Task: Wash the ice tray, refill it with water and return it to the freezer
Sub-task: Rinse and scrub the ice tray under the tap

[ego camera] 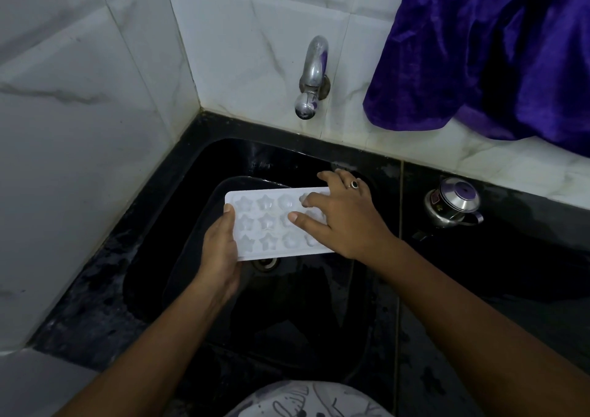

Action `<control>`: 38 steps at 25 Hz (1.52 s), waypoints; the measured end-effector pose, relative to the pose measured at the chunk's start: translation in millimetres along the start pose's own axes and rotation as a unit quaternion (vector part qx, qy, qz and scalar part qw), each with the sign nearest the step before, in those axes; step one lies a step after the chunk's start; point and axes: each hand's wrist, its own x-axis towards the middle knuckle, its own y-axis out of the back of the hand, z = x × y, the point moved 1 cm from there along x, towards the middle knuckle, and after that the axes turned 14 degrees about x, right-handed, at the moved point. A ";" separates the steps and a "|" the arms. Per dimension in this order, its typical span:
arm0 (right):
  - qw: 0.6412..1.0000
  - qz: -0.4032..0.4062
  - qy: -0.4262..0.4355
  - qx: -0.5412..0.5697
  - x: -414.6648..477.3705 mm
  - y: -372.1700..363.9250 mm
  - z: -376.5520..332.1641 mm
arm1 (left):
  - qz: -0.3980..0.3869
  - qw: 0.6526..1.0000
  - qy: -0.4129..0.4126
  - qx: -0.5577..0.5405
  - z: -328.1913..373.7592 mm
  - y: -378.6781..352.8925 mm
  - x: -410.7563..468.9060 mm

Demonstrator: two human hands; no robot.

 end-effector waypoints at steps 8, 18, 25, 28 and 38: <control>1.000 -0.006 -0.009 -0.002 -2.1 -0.1 2.0 | 0.003 1.000 0.013 0.000 -1.0 -1.6 -0.4; 0.999 -0.002 -0.027 -0.028 -1.6 0.0 0.5 | -0.004 1.000 0.019 -0.010 -1.4 -5.8 -1.7; 0.998 0.019 0.049 0.029 -4.1 0.5 -10.5 | -0.014 1.000 0.023 -0.012 3.2 -5.7 -3.7; 1.000 -0.010 0.012 -0.008 -0.9 -7.6 -14.6 | -0.020 0.999 0.028 -0.009 4.2 -11.0 -7.2; 1.000 0.020 0.010 -0.014 5.7 -7.0 -17.7 | -0.027 0.999 0.023 0.000 6.2 -14.9 -9.1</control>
